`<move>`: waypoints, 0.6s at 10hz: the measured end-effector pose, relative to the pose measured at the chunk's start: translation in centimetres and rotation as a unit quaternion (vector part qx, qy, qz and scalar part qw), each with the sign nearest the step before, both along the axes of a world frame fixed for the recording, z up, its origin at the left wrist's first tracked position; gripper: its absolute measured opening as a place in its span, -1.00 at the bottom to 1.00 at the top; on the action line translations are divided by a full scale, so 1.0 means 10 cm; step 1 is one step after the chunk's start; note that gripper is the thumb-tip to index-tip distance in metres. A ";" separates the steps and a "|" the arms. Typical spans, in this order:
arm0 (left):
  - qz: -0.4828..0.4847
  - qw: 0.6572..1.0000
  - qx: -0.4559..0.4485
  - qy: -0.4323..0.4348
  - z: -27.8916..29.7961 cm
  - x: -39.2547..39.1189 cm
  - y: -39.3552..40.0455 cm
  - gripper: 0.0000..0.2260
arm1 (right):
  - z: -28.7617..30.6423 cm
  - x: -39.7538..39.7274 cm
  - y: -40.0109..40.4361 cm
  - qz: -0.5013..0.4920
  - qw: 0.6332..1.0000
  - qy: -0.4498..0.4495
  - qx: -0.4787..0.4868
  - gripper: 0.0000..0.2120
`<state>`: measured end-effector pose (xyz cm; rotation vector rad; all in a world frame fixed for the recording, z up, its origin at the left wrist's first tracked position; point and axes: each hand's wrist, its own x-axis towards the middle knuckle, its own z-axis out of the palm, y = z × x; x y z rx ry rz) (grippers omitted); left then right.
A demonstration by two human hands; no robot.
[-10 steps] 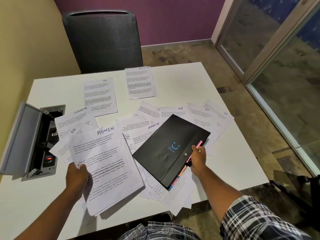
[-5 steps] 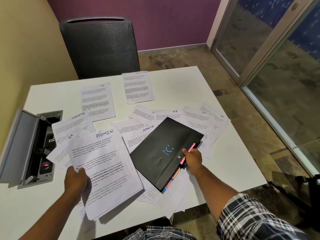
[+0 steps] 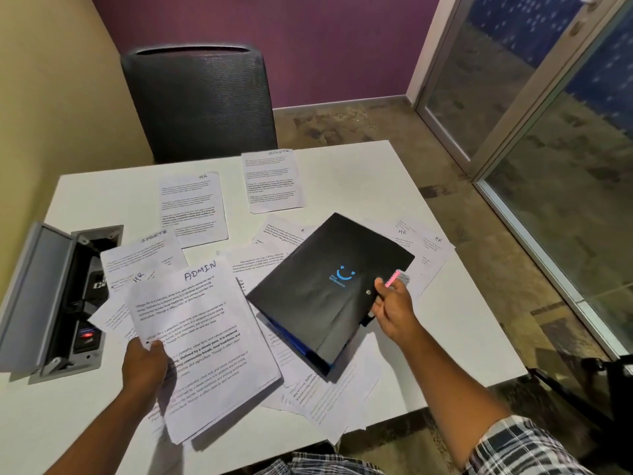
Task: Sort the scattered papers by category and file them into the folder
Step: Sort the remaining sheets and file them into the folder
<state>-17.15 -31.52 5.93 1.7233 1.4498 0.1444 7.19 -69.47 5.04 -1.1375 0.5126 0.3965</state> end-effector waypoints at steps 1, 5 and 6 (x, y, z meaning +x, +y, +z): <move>0.001 1.000 -0.009 0.004 -0.01 0.05 -0.01 -0.73 | 0.19 0.29 0.00 -0.034 0.998 -0.021 0.056 -0.71; 0.010 0.999 -0.039 0.034 -0.25 0.27 0.05 -0.81 | 0.60 1.98 0.57 -0.129 0.991 0.012 0.022 -0.88; 0.015 0.998 -0.028 0.053 -0.31 0.36 0.03 -0.86 | 0.33 2.38 0.63 -0.117 0.992 0.034 -0.028 -0.91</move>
